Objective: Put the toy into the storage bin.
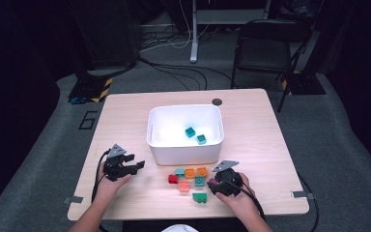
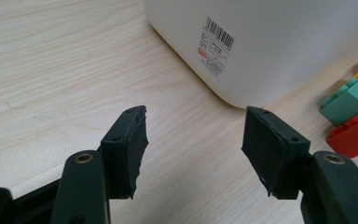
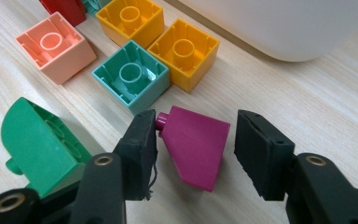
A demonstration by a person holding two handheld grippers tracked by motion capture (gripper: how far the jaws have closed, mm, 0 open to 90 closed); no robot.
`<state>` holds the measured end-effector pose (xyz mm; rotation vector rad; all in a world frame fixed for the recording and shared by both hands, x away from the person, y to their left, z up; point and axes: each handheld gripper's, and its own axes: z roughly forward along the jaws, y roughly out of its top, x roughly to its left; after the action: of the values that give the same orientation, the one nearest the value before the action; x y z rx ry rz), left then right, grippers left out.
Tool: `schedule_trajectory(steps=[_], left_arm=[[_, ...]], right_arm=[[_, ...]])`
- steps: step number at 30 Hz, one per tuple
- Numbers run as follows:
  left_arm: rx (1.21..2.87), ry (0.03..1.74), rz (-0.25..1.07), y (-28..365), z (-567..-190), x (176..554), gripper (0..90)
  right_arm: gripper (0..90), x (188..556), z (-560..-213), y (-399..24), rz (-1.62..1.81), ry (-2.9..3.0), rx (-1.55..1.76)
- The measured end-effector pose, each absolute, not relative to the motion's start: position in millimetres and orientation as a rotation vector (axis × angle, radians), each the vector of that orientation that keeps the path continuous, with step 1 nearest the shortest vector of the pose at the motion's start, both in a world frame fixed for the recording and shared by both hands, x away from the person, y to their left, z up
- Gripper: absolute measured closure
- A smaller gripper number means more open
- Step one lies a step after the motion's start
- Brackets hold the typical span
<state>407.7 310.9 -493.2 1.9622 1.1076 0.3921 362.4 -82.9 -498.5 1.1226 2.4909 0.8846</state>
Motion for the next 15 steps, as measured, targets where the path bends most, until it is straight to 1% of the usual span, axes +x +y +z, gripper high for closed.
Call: schedule_trajectory(steps=[3,15], left_arm=[[1.963,1.106,0.393,310.9,-493.2,407.8,39.7],[1.959,1.109,0.394,310.0,-493.6,407.9,39.8]], right_arm=[[53.9,361.7,-497.9,-85.4,0.9,2.491,1.143],[54.6,362.9,-497.2,-82.9,0.882,2.498,1.104]])
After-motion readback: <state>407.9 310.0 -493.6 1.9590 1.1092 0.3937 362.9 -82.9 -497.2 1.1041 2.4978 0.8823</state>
